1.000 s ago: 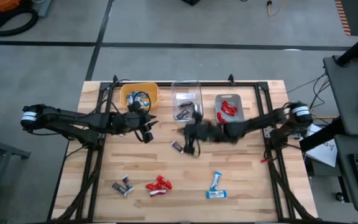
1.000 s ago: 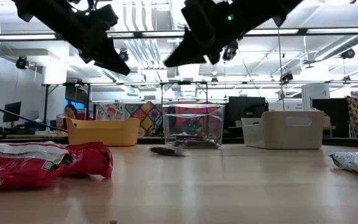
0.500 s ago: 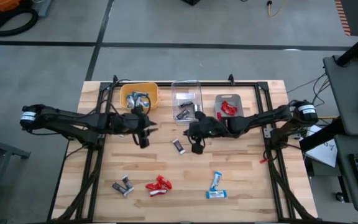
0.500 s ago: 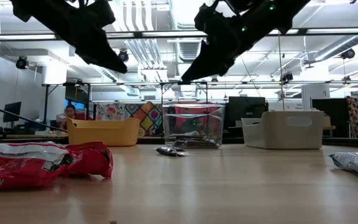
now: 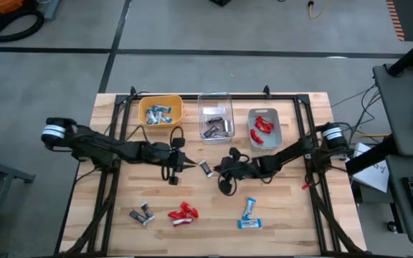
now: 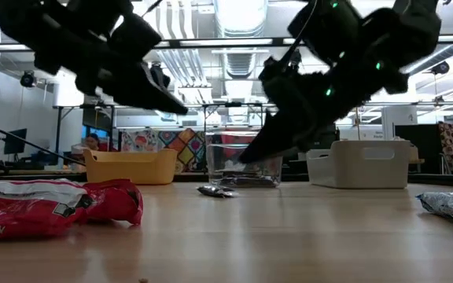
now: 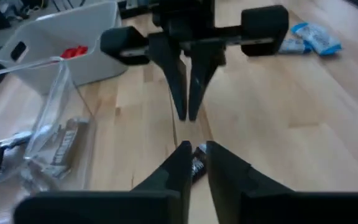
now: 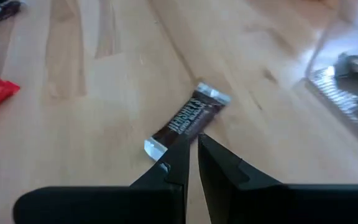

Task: Sort candy
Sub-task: Put the brown chocolate into the transparent bin

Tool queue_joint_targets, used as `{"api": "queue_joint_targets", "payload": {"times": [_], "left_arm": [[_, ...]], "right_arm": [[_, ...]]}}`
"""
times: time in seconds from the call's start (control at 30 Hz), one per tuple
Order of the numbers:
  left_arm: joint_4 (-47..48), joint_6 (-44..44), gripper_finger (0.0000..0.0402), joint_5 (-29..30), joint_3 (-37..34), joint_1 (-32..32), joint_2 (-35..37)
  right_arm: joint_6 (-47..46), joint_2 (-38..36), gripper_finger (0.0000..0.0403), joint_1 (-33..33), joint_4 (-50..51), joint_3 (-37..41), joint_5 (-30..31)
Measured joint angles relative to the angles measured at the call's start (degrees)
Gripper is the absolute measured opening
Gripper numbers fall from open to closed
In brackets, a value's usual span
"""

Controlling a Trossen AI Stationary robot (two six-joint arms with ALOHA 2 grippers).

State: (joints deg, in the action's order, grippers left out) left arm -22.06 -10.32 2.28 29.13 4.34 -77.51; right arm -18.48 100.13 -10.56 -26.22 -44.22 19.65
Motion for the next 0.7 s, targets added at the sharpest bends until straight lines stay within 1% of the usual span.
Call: {"api": "queue_joint_targets", "payload": {"times": [0.07, 0.17, 0.33, 0.4, 0.47, 0.57, 0.7], "left_arm": [[-3.75, -0.85, 0.0008, 0.07, -0.25, -0.04, -3.32], [-7.77, -0.75, 0.0006, 1.09, -0.88, -0.04, -7.08], [-10.50, 0.35, 0.0001, 3.88, -0.75, -0.04, -11.77], [-10.42, 0.49, 0.0001, 4.60, -0.95, -0.04, -12.50], [-13.58, 0.63, 0.0000, 4.71, -1.04, -0.04, -13.81], [-15.30, 1.02, 0.0000, 4.72, -1.92, -0.04, -14.05], [-16.55, 1.81, 0.0000, 4.73, -2.53, -0.04, -13.27]], "right_arm": [[0.01, 3.13, 0.0027, -0.38, -3.81, -0.70, 0.95], [0.39, 7.25, 0.0027, -0.54, -8.16, -2.04, 1.31], [3.05, 10.54, 0.0027, -0.57, -9.50, -4.42, 2.03], [3.52, 11.43, 0.0027, -0.64, -9.51, -5.84, 3.52], [4.69, 11.83, 0.0030, -0.57, -9.19, -6.25, 5.04], [4.98, 11.87, 0.0045, -0.51, -9.38, -7.30, 5.81], [4.66, 11.33, 0.0087, -0.54, -9.19, -7.21, 7.00]]}}
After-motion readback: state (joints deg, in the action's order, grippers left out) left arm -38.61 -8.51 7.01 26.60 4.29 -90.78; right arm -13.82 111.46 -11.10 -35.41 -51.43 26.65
